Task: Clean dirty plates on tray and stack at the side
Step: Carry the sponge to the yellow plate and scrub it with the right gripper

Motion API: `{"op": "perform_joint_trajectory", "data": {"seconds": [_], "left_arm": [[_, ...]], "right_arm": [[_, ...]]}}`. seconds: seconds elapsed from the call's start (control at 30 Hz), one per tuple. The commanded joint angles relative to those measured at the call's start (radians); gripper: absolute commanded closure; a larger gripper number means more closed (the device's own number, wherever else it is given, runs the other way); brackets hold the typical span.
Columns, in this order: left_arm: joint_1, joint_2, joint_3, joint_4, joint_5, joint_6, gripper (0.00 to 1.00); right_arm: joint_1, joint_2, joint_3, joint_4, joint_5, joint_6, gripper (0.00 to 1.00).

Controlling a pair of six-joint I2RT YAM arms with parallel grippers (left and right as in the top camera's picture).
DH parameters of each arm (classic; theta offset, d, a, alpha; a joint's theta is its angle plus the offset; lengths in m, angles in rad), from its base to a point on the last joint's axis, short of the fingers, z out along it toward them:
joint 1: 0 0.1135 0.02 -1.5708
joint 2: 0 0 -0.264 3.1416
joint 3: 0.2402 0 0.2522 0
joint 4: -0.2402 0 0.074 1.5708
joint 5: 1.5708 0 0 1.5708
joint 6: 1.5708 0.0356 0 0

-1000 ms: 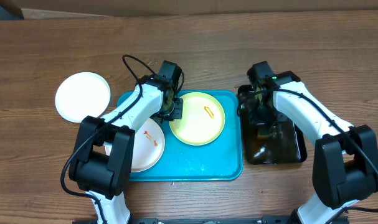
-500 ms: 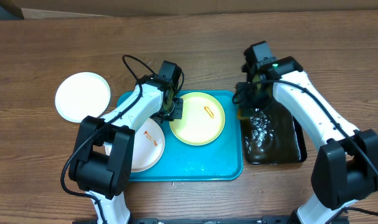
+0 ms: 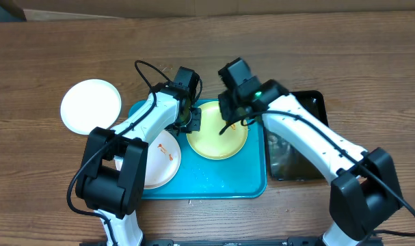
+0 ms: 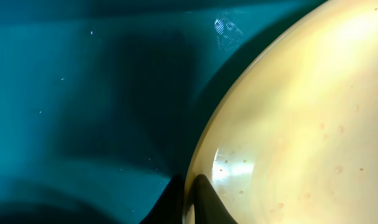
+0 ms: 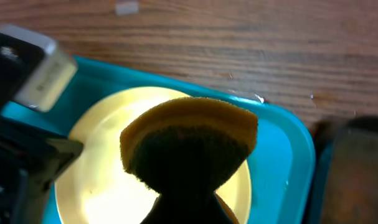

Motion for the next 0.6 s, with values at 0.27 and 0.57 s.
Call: {"op": "perform_joint_trajectory", "data": {"seconds": [0.27,0.57], "left_arm": [[0.005,0.014,-0.007,-0.004,0.001,0.006,0.92],[0.005,0.014,-0.007,-0.007,0.001,0.007,0.92]], "right_arm": [[0.014,0.122,-0.013,0.015,0.074,0.017,0.96],[0.016,0.188,-0.013,0.006,0.073,0.018,0.58]]}}
